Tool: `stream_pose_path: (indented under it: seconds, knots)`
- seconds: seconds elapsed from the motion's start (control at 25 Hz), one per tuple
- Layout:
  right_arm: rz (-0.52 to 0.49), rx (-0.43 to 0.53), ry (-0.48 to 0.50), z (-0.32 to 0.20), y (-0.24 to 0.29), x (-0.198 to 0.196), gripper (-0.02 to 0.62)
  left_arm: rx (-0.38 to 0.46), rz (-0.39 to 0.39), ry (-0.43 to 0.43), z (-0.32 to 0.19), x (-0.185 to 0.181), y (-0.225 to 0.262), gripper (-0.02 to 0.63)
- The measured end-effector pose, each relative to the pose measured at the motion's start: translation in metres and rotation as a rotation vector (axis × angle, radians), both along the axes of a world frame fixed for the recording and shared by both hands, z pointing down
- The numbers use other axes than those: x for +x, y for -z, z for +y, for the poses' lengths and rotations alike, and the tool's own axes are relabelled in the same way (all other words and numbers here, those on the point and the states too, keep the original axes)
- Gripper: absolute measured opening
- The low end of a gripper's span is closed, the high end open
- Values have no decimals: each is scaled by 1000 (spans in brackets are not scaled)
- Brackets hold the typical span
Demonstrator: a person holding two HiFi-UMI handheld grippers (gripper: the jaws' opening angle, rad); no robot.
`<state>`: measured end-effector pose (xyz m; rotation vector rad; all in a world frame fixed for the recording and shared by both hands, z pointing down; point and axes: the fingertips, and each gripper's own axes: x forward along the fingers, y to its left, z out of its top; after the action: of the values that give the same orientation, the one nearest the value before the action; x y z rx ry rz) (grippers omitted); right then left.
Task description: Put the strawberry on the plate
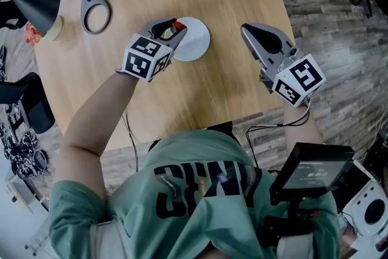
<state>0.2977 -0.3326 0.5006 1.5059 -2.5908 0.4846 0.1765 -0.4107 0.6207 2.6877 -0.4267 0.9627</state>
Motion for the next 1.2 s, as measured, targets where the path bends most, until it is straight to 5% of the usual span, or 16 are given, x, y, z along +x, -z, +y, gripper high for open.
stream_pose_path:
  seconds: [0.8,1.0,1.2]
  knots:
    - [-19,-25,-57,31,-22,26,5,-25,-210,-19,21,4,-91,181]
    - [-23,-11,-67,31,-15,28,6,-19,-170,-4,14,5,-68,212]
    - [-17,8,-66,34,0,24,5,-40,-42,61,7,-3,-16,212]
